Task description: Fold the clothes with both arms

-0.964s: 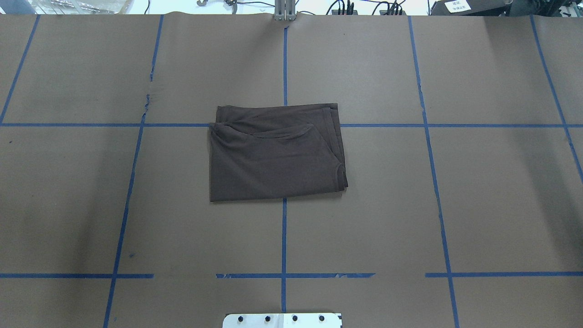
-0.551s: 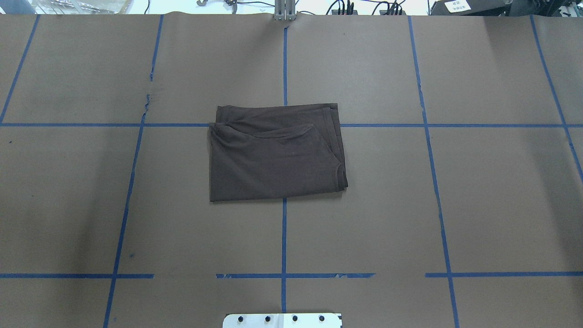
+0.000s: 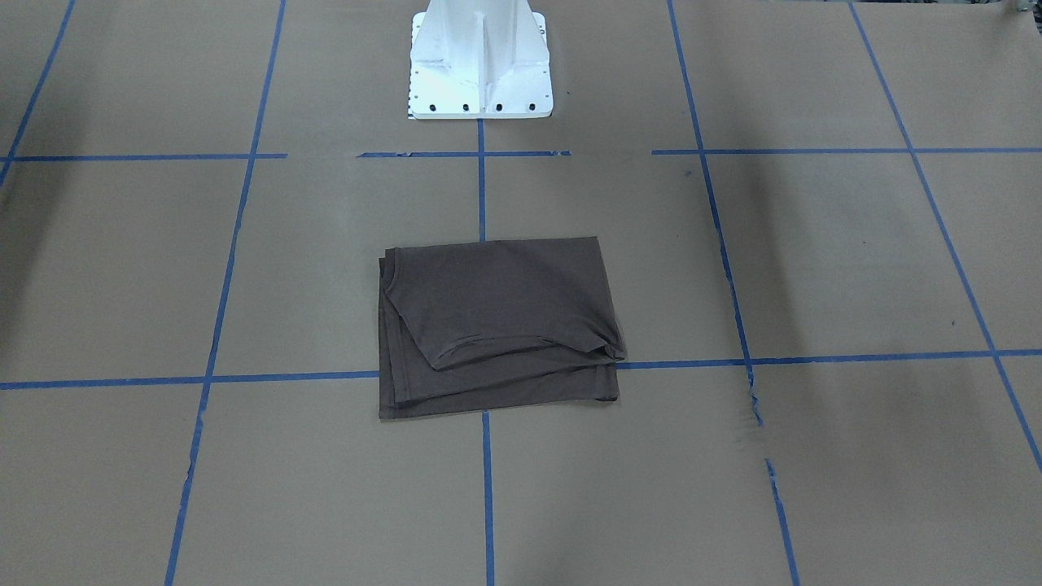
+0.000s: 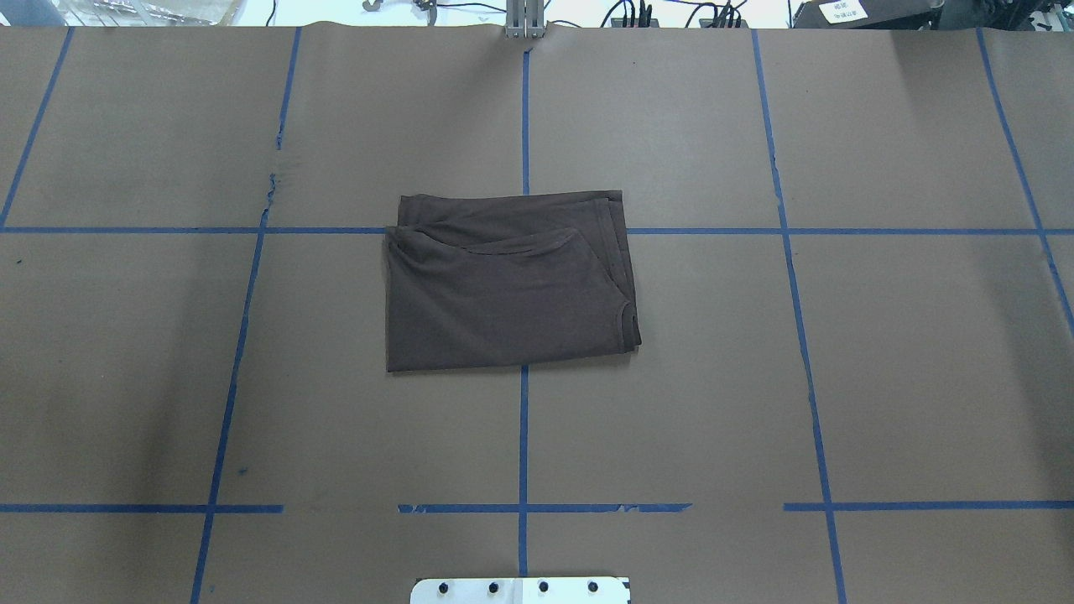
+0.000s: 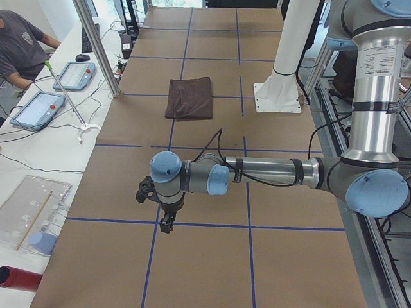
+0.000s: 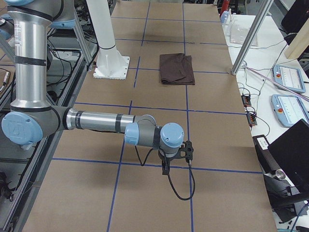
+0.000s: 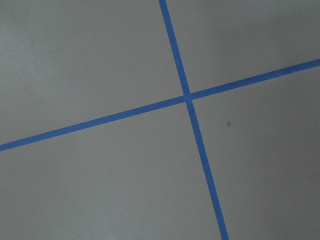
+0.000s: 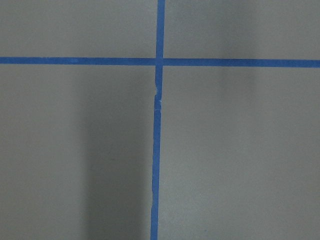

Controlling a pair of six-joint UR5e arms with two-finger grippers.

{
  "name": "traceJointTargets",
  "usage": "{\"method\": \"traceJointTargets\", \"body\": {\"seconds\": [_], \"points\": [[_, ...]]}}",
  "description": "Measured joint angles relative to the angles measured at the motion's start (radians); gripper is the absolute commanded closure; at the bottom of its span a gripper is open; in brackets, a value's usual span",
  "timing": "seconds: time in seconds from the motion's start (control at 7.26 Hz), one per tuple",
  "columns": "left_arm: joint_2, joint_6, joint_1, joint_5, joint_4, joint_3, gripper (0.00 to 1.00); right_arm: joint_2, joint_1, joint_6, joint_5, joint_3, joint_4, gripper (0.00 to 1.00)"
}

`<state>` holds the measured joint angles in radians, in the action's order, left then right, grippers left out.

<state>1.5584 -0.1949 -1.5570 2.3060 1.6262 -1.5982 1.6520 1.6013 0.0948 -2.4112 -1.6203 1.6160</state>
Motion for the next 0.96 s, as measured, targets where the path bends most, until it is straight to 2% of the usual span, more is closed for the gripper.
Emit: {"method": "traceJointTargets", "body": {"seconds": [0.41,0.96], "points": [[0.000,0.103,0.000,0.001,0.002,0.000,0.00,0.000,0.000,-0.001,-0.001,-0.002,-0.001,0.00],[0.002,0.117,0.000,0.001,0.003,0.000,0.00,-0.005,0.000,0.000,-0.002,-0.003,-0.001,0.00]]}}
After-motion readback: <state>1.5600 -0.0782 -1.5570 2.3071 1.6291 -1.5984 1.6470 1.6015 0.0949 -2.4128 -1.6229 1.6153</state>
